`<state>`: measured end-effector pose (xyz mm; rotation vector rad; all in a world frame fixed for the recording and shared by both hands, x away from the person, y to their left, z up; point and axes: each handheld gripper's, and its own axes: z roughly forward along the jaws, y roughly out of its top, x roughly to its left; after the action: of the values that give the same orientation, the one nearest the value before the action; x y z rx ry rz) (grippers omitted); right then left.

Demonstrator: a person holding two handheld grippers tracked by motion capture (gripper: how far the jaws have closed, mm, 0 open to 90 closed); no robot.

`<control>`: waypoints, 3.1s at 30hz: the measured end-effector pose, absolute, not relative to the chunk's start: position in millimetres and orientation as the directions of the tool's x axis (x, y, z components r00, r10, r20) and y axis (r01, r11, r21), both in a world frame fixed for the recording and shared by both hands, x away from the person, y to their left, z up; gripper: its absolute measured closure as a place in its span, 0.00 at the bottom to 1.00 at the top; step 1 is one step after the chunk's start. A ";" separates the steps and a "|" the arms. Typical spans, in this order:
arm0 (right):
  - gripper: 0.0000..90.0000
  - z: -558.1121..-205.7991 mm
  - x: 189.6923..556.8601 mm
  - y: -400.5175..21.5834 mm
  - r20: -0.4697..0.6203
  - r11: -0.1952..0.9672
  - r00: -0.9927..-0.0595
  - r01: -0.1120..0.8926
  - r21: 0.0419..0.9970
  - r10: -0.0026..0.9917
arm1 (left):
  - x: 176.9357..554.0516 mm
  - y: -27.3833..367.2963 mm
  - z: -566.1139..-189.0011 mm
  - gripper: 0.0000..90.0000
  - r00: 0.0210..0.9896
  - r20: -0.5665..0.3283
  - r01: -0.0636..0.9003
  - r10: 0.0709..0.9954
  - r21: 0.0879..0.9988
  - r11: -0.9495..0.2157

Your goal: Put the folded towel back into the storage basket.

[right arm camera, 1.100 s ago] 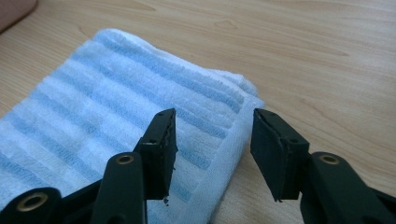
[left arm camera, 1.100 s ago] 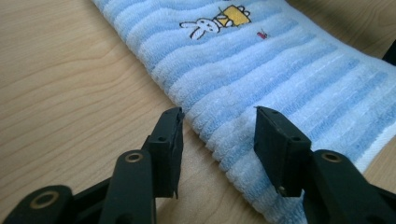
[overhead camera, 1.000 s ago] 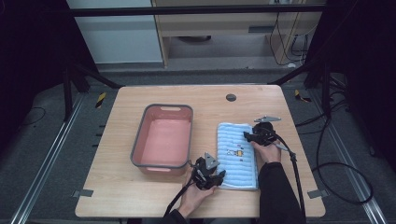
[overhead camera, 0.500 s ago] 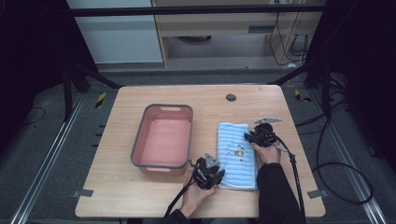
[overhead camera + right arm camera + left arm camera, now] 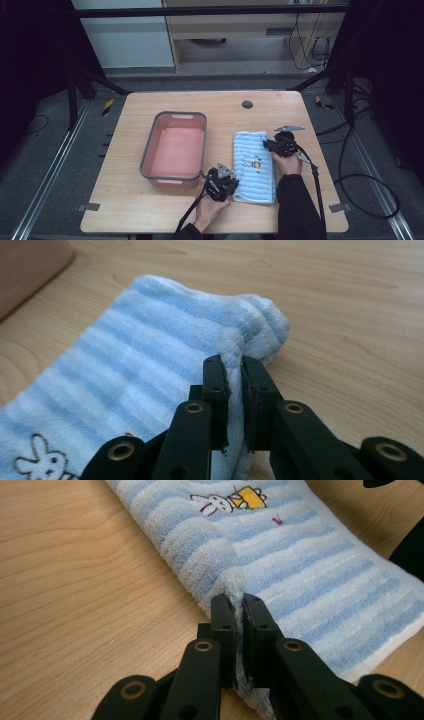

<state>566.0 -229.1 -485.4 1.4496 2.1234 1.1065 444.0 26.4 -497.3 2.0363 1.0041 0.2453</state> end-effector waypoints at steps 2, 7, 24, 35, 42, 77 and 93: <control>0.92 -479.2 563.0 -229.4 0.140 0.178 -0.430 0.619 0.765 0.892 | 442.5 28.0 -493.4 0.95 0.668 -0.172 0.555 0.724 0.763 -0.332; 0.92 -467.3 556.5 -225.7 0.138 0.182 -0.449 0.597 0.781 0.883 | 437.9 32.5 -480.8 0.95 0.682 -0.151 0.519 0.716 0.789 -0.328; 0.92 -395.7 532.1 -201.1 0.056 0.195 -0.488 0.448 0.872 0.871 | 425.0 61.7 -424.2 0.95 0.701 -0.097 0.427 0.706 0.850 -0.308; 0.92 -359.8 526.9 -181.4 0.033 0.199 -0.508 0.396 0.897 0.861 | 424.2 83.4 -393.3 0.95 0.696 -0.089 0.398 0.712 0.873 -0.281; 0.92 -342.3 526.5 -172.6 0.027 0.190 -0.511 0.368 0.910 0.859 | 424.4 93.2 -374.9 0.95 0.698 -0.072 0.374 0.713 0.885 -0.277; 0.92 -305.2 554.1 -82.8 0.022 0.181 -0.581 0.289 0.940 0.814 | 432.9 183.9 -344.0 0.95 0.593 -0.055 0.351 0.803 0.915 -0.197; 0.92 -315.4 572.0 -46.4 0.048 0.161 -0.604 0.288 0.944 0.796 | 438.4 216.9 -350.8 0.95 0.541 -0.063 0.369 0.839 0.914 -0.170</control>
<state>572.0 -46.4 -315.4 1.0250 1.9785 1.4458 438.4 216.9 -350.8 1.7631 1.0078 0.5785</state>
